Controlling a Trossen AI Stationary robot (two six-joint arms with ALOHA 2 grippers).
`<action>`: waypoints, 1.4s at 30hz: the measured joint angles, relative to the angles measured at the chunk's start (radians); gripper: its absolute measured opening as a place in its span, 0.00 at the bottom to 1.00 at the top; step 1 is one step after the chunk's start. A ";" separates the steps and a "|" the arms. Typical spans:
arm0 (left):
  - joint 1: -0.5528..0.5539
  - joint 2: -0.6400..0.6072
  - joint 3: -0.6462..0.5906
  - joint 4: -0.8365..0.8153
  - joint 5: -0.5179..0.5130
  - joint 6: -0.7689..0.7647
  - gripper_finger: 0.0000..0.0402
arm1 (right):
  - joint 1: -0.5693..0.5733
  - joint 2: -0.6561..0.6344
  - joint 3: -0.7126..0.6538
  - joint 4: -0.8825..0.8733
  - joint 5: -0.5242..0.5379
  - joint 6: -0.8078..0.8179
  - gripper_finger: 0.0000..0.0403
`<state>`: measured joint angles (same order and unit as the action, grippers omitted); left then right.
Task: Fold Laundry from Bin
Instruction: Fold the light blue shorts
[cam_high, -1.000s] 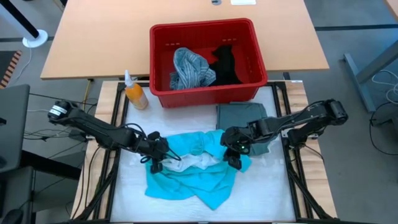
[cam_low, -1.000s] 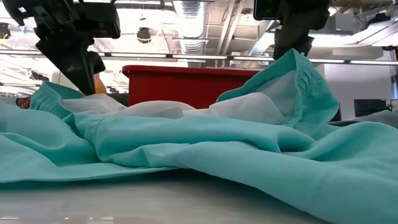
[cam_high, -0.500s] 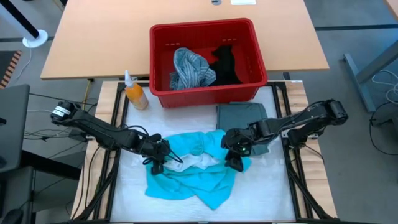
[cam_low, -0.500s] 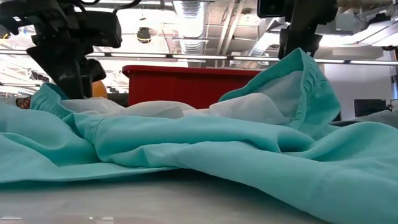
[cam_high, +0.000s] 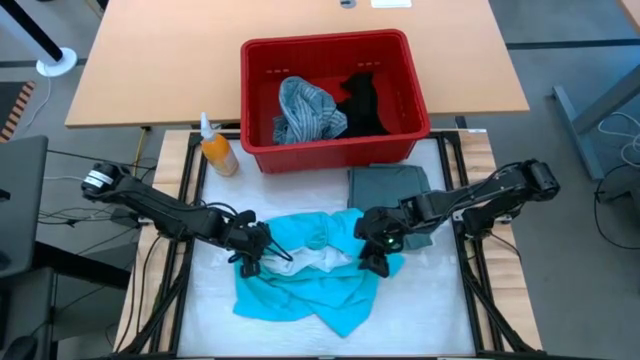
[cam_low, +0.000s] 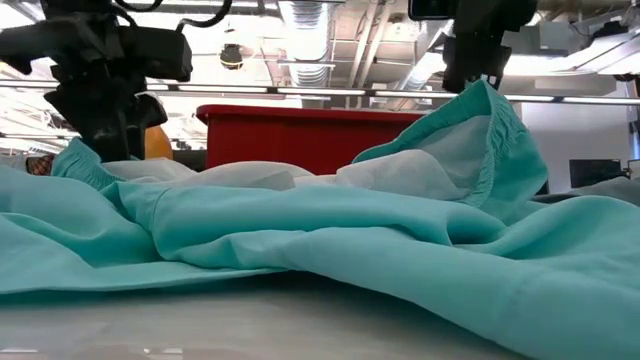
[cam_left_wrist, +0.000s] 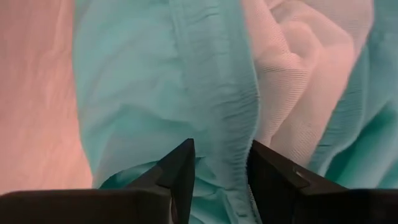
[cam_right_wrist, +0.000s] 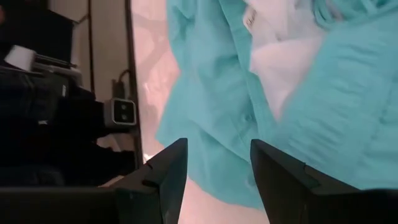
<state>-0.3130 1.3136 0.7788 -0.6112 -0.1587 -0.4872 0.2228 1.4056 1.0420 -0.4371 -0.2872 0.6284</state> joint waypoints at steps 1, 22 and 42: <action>0.000 0.008 0.000 0.002 -0.009 -0.006 0.30 | 0.006 0.000 0.000 0.009 0.000 0.000 0.51; -0.103 -0.190 0.000 -0.089 -0.464 -0.413 0.00 | 0.186 0.000 0.000 0.081 0.125 0.019 0.43; -0.357 -0.143 -0.001 -0.209 -0.801 -0.957 0.00 | 0.256 0.022 0.001 0.289 0.266 -0.402 0.55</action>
<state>-0.6702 1.1707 0.7780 -0.8206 -0.9594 -1.4437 0.4786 1.4273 1.0428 -0.1477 -0.0214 0.2262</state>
